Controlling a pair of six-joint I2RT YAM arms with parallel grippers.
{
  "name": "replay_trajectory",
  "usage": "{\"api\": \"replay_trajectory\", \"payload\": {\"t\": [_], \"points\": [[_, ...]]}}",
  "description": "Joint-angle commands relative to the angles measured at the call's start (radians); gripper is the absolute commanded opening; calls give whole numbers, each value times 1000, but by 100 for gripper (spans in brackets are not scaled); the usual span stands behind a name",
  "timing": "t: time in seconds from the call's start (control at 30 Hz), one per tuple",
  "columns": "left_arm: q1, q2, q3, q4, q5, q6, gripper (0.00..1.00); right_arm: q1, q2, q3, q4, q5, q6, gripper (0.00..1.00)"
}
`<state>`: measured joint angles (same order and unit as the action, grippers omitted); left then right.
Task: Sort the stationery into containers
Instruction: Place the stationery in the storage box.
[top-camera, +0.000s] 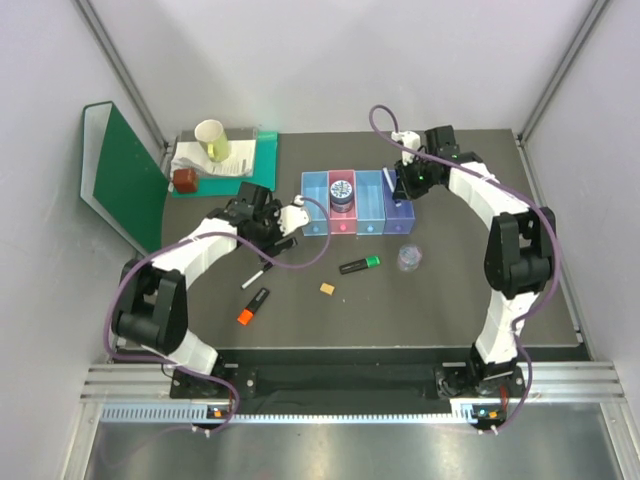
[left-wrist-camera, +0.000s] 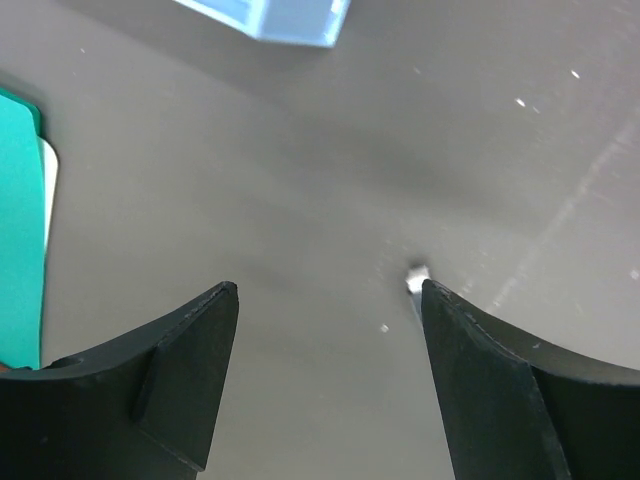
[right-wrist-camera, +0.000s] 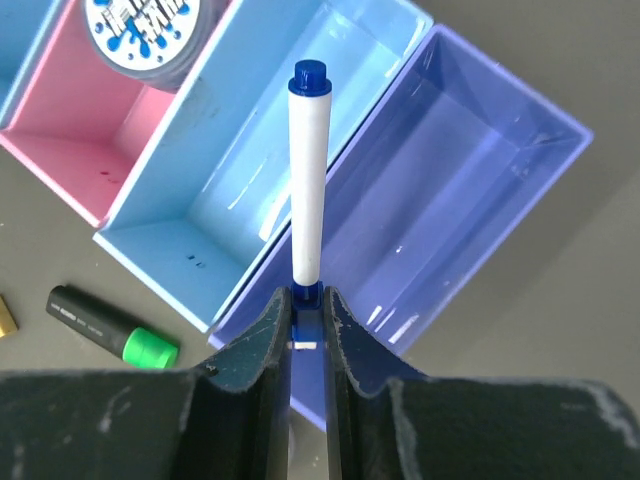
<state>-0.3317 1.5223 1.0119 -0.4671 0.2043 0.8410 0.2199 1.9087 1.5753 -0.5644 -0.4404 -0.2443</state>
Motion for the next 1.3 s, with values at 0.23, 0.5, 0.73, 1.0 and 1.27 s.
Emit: {"api": "replay_trajectory", "payload": {"t": [0.23,0.5,0.73,1.0,1.27], "points": [[13,62,74,1,50,43,79,2,46,-58,121,-1,34,0],[13,73,65,-62,53,69,79,1,27,-95,121,11,22,22],[19,81,24,-47,56,82,78,4,-13,-29,58,0,-21,64],[26,98,4,-57,72,93,77,4,-105,103,-49,22,-119,72],[51,98,-50,-33,78,104,75,10,-172,130,-78,28,-121,73]]}}
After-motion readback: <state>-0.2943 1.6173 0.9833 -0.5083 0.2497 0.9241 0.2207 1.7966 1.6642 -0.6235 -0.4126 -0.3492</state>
